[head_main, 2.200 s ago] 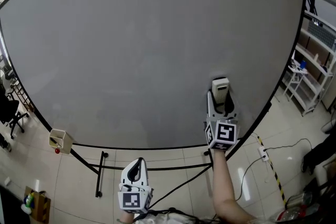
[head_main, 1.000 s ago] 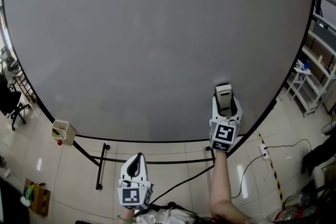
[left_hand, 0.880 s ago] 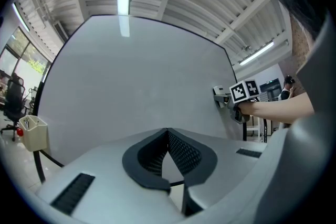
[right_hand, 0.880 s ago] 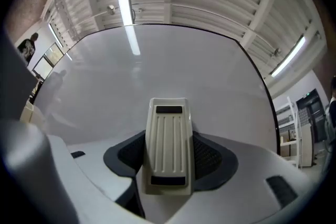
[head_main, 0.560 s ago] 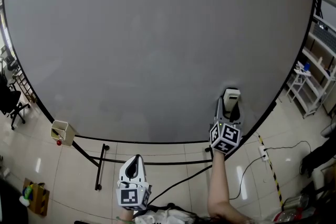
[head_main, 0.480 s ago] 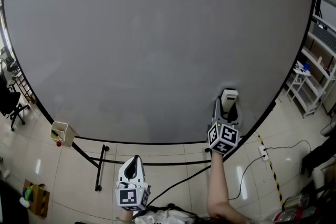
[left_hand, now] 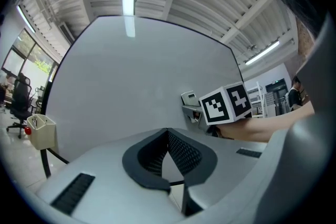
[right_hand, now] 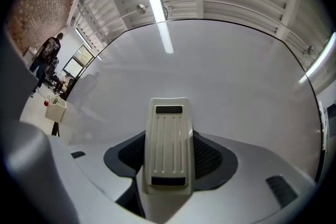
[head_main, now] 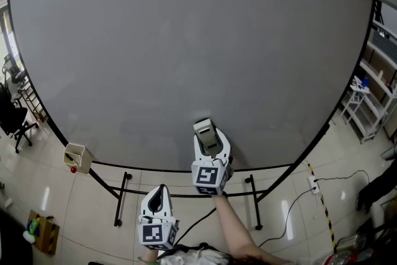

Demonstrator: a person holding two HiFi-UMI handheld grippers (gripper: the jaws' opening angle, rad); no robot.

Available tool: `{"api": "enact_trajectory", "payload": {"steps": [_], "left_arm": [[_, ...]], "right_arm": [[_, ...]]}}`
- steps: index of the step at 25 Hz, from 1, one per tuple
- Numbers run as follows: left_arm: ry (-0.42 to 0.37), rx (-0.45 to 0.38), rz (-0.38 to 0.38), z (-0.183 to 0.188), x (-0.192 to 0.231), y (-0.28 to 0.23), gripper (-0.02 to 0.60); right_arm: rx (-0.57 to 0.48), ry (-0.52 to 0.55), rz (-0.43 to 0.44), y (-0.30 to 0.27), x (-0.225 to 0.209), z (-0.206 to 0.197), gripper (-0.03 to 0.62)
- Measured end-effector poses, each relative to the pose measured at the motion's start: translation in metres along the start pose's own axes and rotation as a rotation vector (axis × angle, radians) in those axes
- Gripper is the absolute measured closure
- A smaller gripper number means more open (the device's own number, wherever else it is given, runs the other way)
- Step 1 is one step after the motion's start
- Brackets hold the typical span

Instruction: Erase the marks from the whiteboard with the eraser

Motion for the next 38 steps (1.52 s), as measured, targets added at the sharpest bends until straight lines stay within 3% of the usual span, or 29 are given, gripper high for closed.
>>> {"api": "enact_trajectory", "payload": {"steps": [3, 6, 8, 12, 16, 21, 24, 31, 33, 36, 38], "left_arm": [[0.005, -0.001, 0.016, -0.003, 0.008, 0.003, 0.580], [0.023, 0.013, 0.016, -0.007, 0.008, 0.001, 0.580], [0.035, 0.016, 0.002, -0.008, 0.005, -0.003, 0.580], [0.034, 0.005, -0.032, -0.008, -0.004, -0.013, 0.580], [0.021, 0.002, -0.056, -0.009, -0.010, -0.011, 0.580], [0.001, 0.005, -0.022, -0.008, 0.000, -0.003, 0.580], [0.031, 0.010, 0.019, -0.009, 0.008, 0.002, 0.580], [0.036, 0.005, 0.056, -0.008, 0.015, 0.012, 0.580], [0.036, 0.001, 0.061, -0.008, 0.015, 0.014, 0.580], [0.037, 0.002, 0.058, -0.007, 0.014, 0.016, 0.580], [0.035, 0.005, 0.058, -0.007, 0.015, 0.016, 0.580]], "right_arm": [[-0.012, -0.013, 0.031, 0.003, -0.006, 0.005, 0.332], [-0.088, -0.118, 0.010, 0.019, -0.051, 0.039, 0.332], [-0.110, -0.181, -0.046, 0.026, -0.105, 0.066, 0.332], [-0.128, -0.202, -0.213, 0.016, -0.222, 0.099, 0.330], [-0.077, -0.209, -0.260, 0.003, -0.260, 0.114, 0.330], [-0.019, -0.242, -0.262, -0.010, -0.254, 0.114, 0.332], [-0.016, -0.252, -0.232, -0.017, -0.224, 0.122, 0.332], [0.003, 0.032, -0.039, -0.037, -0.048, 0.169, 0.332], [0.004, 0.076, -0.026, -0.041, -0.021, 0.166, 0.332], [-0.018, 0.089, -0.015, -0.039, -0.025, 0.160, 0.330], [-0.012, 0.056, -0.042, -0.036, -0.050, 0.151, 0.330]]}}
Point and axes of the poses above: the fingertips, and each gripper's own axes: y backward along the fingers, x to its left, z out of its top, the point moved 7 cm from there along y, backward along the fingers, and after that the axes turned 8 degrees about -z, right-handed, at the moved point
